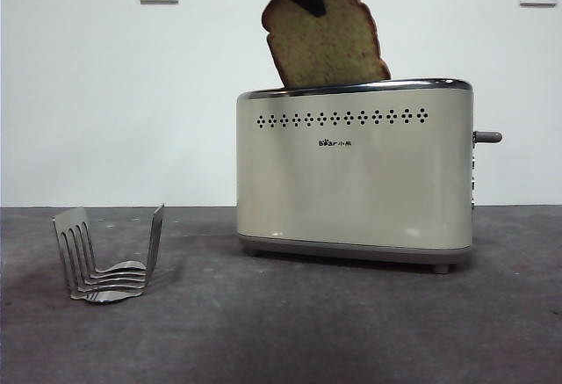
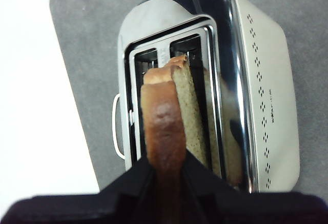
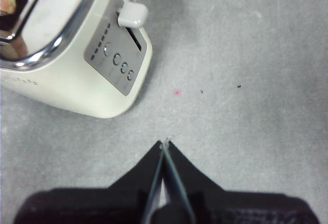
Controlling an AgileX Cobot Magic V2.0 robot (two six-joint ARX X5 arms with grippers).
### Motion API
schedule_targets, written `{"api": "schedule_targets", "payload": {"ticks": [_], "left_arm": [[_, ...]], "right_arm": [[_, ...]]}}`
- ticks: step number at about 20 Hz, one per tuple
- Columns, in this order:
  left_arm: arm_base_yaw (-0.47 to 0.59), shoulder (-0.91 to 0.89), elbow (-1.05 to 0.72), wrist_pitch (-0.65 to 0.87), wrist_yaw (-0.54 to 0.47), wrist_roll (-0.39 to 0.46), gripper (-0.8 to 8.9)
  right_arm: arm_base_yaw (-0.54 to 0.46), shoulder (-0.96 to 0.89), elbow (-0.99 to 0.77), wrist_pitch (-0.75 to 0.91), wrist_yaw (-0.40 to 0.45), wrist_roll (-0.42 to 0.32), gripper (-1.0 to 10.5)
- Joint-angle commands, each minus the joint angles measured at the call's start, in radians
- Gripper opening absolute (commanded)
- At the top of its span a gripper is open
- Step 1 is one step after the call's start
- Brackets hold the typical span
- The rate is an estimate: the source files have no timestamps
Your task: Pick up a slice of bread from the rack,put the bread on the toaster,press the button
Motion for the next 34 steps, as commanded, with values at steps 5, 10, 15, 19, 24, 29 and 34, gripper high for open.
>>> {"api": "schedule_targets", "payload": {"ticks": [5, 10, 15, 19, 24, 29, 34], "left_arm": [[-0.057, 0.093, -0.001, 0.043, -0.1, 0.078, -0.13], [-0.082, 0.108, -0.001, 0.172, -0.135, 0.079, -0.13], [-0.085, 0.114, -0.001, 0.23, -0.201, 0.079, -0.13], [-0.085, 0.114, -0.001, 0.243, -0.3, 0.109, -0.13], [-0.085, 0.114, -0.001, 0.246, -0.328, 0.109, -0.12], [-0.115, 0.114, -0.001, 0.237, -0.124, 0.114, -0.12], [-0.111, 0.114, -0.001, 0.122, -0.118, 0.159, -0.12]], "right_arm": [[0.002, 0.008, 0.002, 0.018, -0.002, -0.008, 0.0], [0.002, 0.008, 0.002, 0.026, -0.002, -0.008, 0.0], [0.002, 0.008, 0.002, 0.025, -0.003, -0.008, 0.0], [0.002, 0.008, 0.002, 0.026, -0.002, -0.008, 0.0], [0.002, 0.008, 0.002, 0.026, 0.001, -0.009, 0.0], [0.002, 0.008, 0.002, 0.05, 0.001, -0.009, 0.0], [0.002, 0.008, 0.002, 0.055, 0.001, -0.009, 0.0]]}}
